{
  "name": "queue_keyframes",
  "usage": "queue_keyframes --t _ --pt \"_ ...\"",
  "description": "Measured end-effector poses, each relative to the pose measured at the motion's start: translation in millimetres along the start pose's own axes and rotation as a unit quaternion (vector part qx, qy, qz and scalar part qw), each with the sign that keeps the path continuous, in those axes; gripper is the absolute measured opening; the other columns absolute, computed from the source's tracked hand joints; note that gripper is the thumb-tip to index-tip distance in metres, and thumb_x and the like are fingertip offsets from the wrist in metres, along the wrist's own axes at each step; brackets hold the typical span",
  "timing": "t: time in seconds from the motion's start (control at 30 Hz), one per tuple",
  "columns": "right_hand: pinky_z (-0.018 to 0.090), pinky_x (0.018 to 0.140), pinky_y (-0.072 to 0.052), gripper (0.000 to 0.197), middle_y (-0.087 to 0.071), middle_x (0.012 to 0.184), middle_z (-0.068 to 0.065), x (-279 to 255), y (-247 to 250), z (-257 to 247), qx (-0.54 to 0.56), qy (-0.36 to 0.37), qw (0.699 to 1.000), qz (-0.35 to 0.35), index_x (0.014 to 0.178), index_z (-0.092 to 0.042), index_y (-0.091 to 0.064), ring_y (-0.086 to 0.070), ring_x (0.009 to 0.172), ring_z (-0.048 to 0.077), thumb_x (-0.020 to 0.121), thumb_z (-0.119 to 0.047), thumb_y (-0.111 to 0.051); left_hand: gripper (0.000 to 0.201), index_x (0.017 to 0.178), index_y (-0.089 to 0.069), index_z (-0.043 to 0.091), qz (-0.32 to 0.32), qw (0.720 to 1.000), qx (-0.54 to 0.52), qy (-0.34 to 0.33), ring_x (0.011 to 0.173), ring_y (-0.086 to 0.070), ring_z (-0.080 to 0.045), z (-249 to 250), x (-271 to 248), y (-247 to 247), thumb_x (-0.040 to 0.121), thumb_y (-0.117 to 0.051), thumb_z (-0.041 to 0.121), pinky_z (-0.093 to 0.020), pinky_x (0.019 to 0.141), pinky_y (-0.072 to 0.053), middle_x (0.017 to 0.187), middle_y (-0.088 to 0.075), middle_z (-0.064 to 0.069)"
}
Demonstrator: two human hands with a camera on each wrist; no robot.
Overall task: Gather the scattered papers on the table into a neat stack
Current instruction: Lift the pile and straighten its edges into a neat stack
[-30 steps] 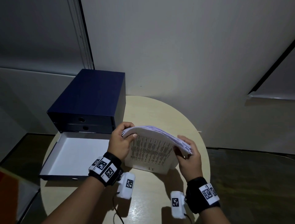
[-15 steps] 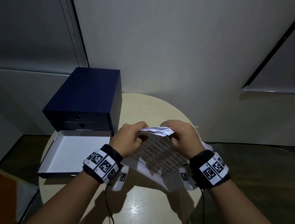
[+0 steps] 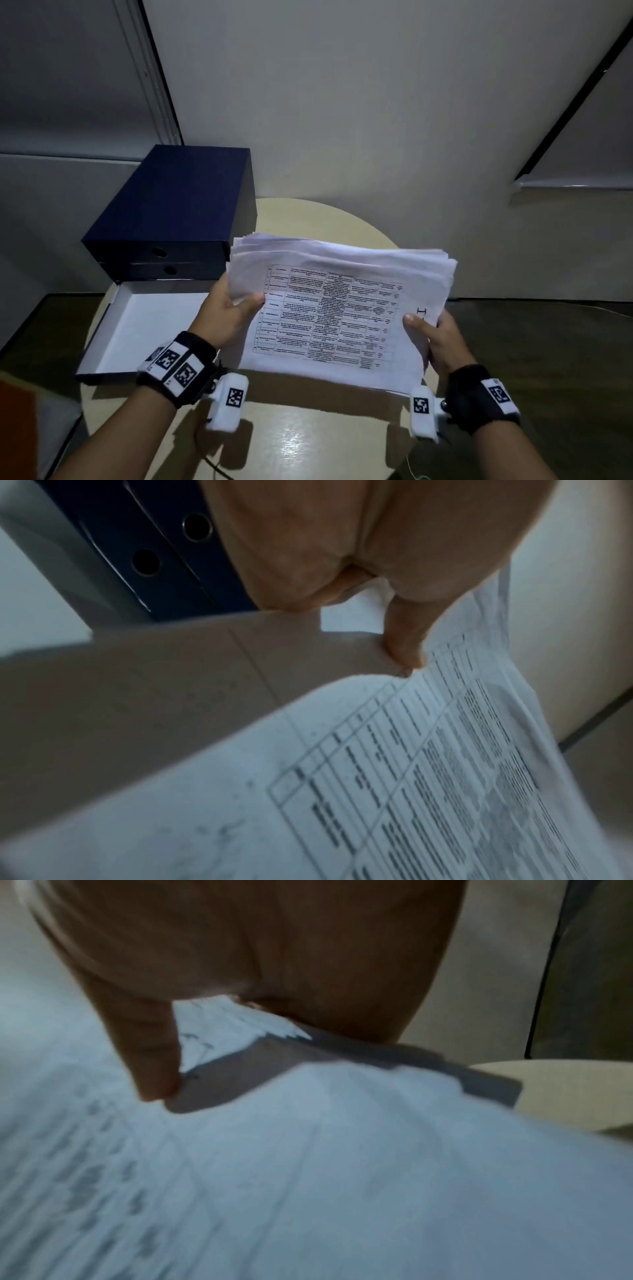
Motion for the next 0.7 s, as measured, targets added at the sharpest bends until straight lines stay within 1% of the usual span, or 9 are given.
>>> queue_keyframes --t 0.07,0.13,0.23,0.27,0.33,0.4,0.47,0.6,0.7 --pt "0.049 0.086 -0.057 0.043 -0.075 0.114 0.011 -3 0 -2 0.001 0.023 0.999 0.028 0.121 -0.008 -0.064 -0.07 0.107 0.035 0.082 -0.02 -0.078 0.057 0.133 -0.048 0.03 0.005 1.0 -0.015 0.025 0.114 -0.064 -0.015 -18 -2 -3 0.082 -0.072 0.034 -0.039 0.093 -0.052 0.122 -0.067 0.003" --pt "0.043 0.078 -0.058 0.023 -0.077 0.103 0.011 -7 3 0 -0.013 0.034 0.997 0.072 0.112 -0.006 -0.066 -0.072 0.099 0.032 0.089 -0.002 -0.067 0.051 0.128 -0.05 0.038 0.014 0.999 -0.022 0.044 0.115 -0.062 -0.019 -37 -5 -10 0.081 -0.069 0.037 -0.044 0.095 -0.051 0.12 -0.067 0.005" --pt "0.04 0.08 -0.058 0.027 -0.073 0.102 0.012 -14 7 26 -0.052 0.028 0.993 0.107 0.113 -0.004 -0.065 -0.069 0.1 0.033 0.087 0.002 -0.069 0.05 0.13 -0.05 0.032 0.022 0.999 -0.005 0.036 0.116 -0.06 -0.012 -61 -11 -21 0.082 -0.067 0.028 -0.037 0.095 -0.052 0.124 -0.064 0.003" --pt "0.033 0.078 -0.057 0.032 -0.072 0.102 0.008 -18 7 35 -0.071 0.029 0.991 0.108 0.115 -0.006 -0.063 -0.068 0.099 0.029 0.086 0.005 -0.069 0.051 0.128 -0.052 0.03 0.015 0.999 0.021 0.032 0.114 -0.061 -0.009 -66 -13 -26 0.08 -0.067 0.026 -0.036 0.093 -0.053 0.122 -0.064 0.006" --pt "0.014 0.071 -0.053 0.04 -0.067 0.101 -0.003 -26 5 46 -0.115 0.039 0.987 0.107 0.117 -0.013 -0.059 -0.064 0.095 0.015 0.086 0.011 -0.067 0.048 0.124 -0.058 0.02 0.009 0.997 0.075 0.027 0.109 -0.063 -0.009 -84 -13 -32 0.077 -0.066 0.026 -0.045 0.094 -0.051 0.115 -0.067 0.009" --pt "0.005 0.068 -0.049 0.036 -0.066 0.1 -0.009 -28 1 47 -0.131 0.045 0.985 0.107 0.115 -0.012 -0.06 -0.065 0.091 0.001 0.087 0.011 -0.065 0.044 0.12 -0.062 0.015 0.023 0.995 0.087 0.038 0.107 -0.064 -0.014 -98 -9 -32 0.077 -0.065 0.028 -0.049 0.095 -0.049 0.112 -0.069 0.006" --pt "0.006 0.066 -0.049 0.029 -0.067 0.096 -0.011 -29 2 47 -0.135 0.034 0.982 0.124 0.114 -0.011 -0.064 -0.065 0.084 -0.009 0.09 0.004 -0.067 0.043 0.121 -0.062 0.016 0.041 0.994 0.078 0.062 0.108 -0.064 -0.017 -105 -6 -31 0.079 -0.065 0.027 -0.048 0.094 -0.05 0.115 -0.069 0.001" --pt "0.03 0.08 -0.056 0.038 -0.073 0.1 -0.002 -28 13 57 -0.113 0.019 0.983 0.141 0.119 -0.014 -0.067 -0.069 0.103 0.023 0.085 0.001 -0.073 0.033 0.116 -0.059 0.015 0.065 0.992 0.018 0.103 0.103 -0.062 -0.027 -105 -15 -30 0.086 -0.067 0.006 -0.03 0.07 -0.052 0.108 -0.065 -0.007" --pt "0.038 0.073 -0.061 0.04 -0.074 0.105 0.005 -34 12 47 -0.037 0.023 0.989 0.141 0.117 -0.023 -0.066 -0.071 0.098 0.023 0.083 -0.004 -0.077 0.035 0.104 -0.059 0.013 0.057 0.997 -0.038 0.046 0.092 -0.064 -0.015 -84 -18 -28 0.074 -0.076 0.016 -0.022 0.069 -0.051 0.1 -0.065 -0.002"
Point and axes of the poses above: each hand's wrist, its own x-axis towards the middle knuckle, its own y-axis out of the back of the hand, z = x × y, the point moved 9 cm from there along x, towards the middle knuckle
